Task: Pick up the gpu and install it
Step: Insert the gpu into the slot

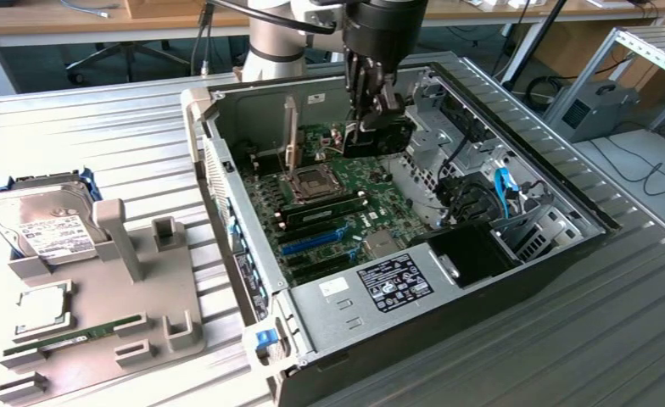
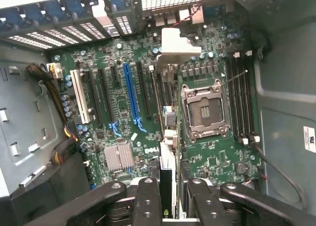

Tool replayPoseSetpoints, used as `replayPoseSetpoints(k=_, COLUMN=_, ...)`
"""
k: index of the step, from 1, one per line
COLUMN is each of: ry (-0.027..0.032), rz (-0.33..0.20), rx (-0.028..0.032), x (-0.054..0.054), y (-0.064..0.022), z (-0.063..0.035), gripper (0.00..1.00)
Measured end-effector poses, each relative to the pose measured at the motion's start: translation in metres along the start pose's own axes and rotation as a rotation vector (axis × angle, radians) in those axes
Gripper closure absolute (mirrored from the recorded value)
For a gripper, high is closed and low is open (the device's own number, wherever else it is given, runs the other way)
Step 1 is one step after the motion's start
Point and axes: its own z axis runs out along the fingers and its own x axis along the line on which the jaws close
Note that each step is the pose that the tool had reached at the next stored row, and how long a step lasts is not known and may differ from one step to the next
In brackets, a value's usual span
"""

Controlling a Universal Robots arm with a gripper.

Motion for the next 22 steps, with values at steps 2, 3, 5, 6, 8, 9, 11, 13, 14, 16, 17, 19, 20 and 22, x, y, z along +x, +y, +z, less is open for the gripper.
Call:
replayPoseSetpoints(k=2, ry=-0.001, rz=-0.013, rx=-0.0004, x=0.0, y=0.0, z=0.0, gripper=0.74)
replayPoseSetpoints(k=3, ry=-0.0017, rz=-0.023, rx=-0.0007, x=0.0, y=0.0, z=0.0, gripper=0.74)
replayPoseSetpoints(k=5, ry=-0.0028, rz=-0.037, rx=-0.0012, x=0.0, y=0.0, z=0.0, gripper=0.74)
replayPoseSetpoints(k=6, ry=-0.0032, rz=-0.043, rx=-0.0014, x=0.0, y=0.0, z=0.0, gripper=0.74)
replayPoseSetpoints(k=8, ry=-0.0043, rz=-0.057, rx=-0.0019, x=0.0, y=0.0, z=0.0, gripper=0.74)
replayPoseSetpoints(k=9, ry=-0.0049, rz=-0.066, rx=-0.0022, x=0.0, y=0.0, z=0.0, gripper=0.74)
replayPoseSetpoints(k=11, ry=-0.0059, rz=-0.079, rx=-0.0026, x=0.0, y=0.0, z=0.0, gripper=0.74)
replayPoseSetpoints(k=13, ry=-0.0069, rz=-0.091, rx=-0.003, x=0.0, y=0.0, z=0.0, gripper=0.74)
replayPoseSetpoints(k=14, ry=-0.0074, rz=-0.098, rx=-0.0033, x=0.0, y=0.0, z=0.0, gripper=0.74)
replayPoseSetpoints(k=16, ry=-0.0084, rz=-0.112, rx=-0.0037, x=0.0, y=0.0, z=0.0, gripper=0.74)
replayPoseSetpoints(k=17, ry=-0.0093, rz=-0.124, rx=-0.0041, x=0.0, y=0.0, z=0.0, gripper=0.74)
replayPoseSetpoints(k=19, ry=-0.0108, rz=-0.145, rx=-0.0048, x=0.0, y=0.0, z=0.0, gripper=0.74)
replayPoseSetpoints(k=20, ry=-0.0115, rz=-0.153, rx=-0.0051, x=0.0, y=0.0, z=0.0, gripper=0.74)
replayPoseSetpoints(k=22, ry=-0.0131, rz=-0.175, rx=-0.0058, x=0.0, y=0.0, z=0.0, gripper=0.74)
